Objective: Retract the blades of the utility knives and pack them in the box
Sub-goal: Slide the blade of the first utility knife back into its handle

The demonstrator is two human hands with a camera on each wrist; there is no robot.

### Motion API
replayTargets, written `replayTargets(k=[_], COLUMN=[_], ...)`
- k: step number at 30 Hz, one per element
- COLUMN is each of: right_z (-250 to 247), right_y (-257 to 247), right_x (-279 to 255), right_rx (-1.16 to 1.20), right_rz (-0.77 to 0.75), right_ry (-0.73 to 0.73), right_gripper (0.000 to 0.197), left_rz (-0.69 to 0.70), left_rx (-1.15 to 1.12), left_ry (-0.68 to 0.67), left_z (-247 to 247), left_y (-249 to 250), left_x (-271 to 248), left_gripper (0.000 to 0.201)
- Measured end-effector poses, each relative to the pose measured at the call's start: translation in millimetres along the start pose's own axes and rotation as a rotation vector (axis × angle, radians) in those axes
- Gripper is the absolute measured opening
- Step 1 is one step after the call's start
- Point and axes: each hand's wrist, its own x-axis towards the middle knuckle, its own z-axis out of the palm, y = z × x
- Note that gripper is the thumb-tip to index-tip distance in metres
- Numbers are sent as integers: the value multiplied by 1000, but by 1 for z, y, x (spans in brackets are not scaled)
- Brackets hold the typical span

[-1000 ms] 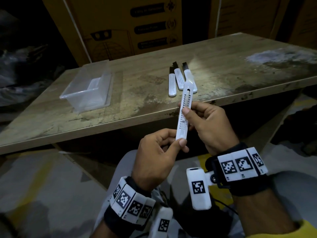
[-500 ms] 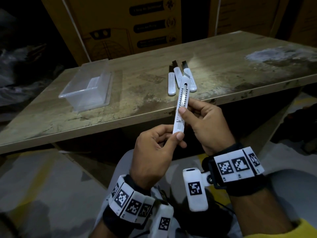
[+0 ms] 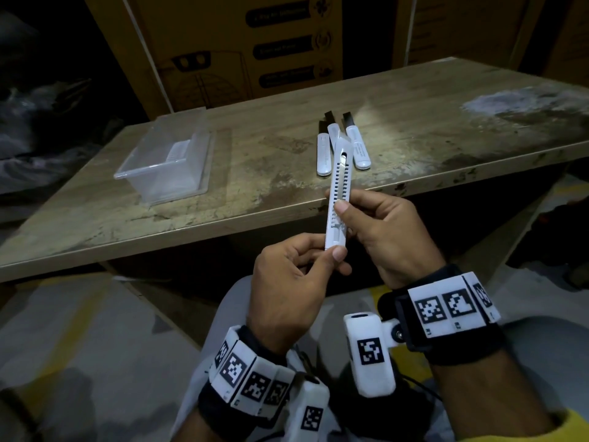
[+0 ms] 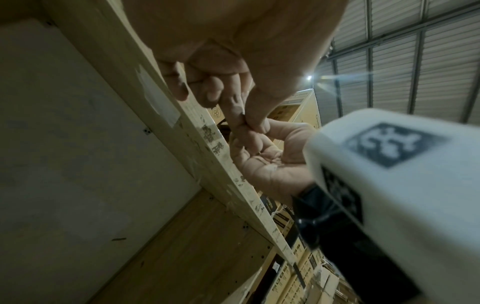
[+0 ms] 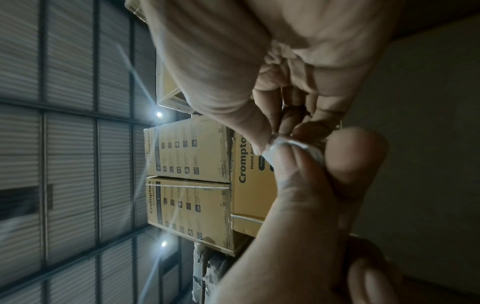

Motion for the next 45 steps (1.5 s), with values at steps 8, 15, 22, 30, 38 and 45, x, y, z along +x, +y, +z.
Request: replayTargets(k=[8,15,22,30,38,45], right_z=[0,2,4,5,6,3], right_y=[-1,0,-4,-6,1,5], right_x=[0,-1,-3,-3,-5,0], right_rx=[96,81,92,47,-65,-89], right_rz=[73,9,51,33,-44,-52], right_ry=[-76,-70,-138,-155,-49,14], right_gripper=[29,34,33,31,18,16], left_rz=[3,14,9,1,-21,-8], left_rx=[11,-11,-47,-99,-86,-55], left_ry=[37,29,28,25,4,-33], left_z=[3,-2,-1,0,-6,-12], left_y=[4,7,4,4,6,8], left_x=[0,3,2,0,5,9], left_gripper=[11,12,12,12,14,12])
